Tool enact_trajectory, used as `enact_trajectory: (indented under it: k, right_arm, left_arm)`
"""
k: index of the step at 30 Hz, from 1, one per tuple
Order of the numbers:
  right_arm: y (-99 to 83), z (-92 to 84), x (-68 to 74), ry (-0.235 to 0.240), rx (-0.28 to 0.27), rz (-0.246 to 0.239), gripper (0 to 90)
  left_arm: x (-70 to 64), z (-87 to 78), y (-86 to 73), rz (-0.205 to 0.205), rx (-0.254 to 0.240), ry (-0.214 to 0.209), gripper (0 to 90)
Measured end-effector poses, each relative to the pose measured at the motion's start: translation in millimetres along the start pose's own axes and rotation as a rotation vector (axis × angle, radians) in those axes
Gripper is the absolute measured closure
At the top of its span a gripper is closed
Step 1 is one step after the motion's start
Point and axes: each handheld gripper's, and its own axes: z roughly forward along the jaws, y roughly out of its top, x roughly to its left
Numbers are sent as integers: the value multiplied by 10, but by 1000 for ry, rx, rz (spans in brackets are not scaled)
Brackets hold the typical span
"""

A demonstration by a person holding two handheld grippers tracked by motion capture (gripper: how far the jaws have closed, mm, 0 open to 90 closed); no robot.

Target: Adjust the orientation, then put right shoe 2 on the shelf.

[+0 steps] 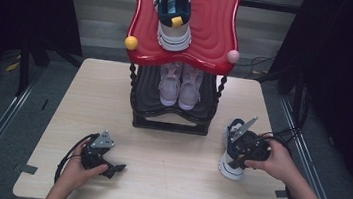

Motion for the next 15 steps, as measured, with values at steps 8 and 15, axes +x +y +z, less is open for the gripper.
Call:
enact_trajectory:
  k: [8, 15]
  right_arm:
    - [-16, 20, -55, 44, 21, 14, 465]
    - [-20, 44, -82, 66, 19, 25, 547]
  left_arm:
    - [2, 1, 1, 1, -1, 0, 0]
    - [2, 2, 1, 2, -1, 1, 0]
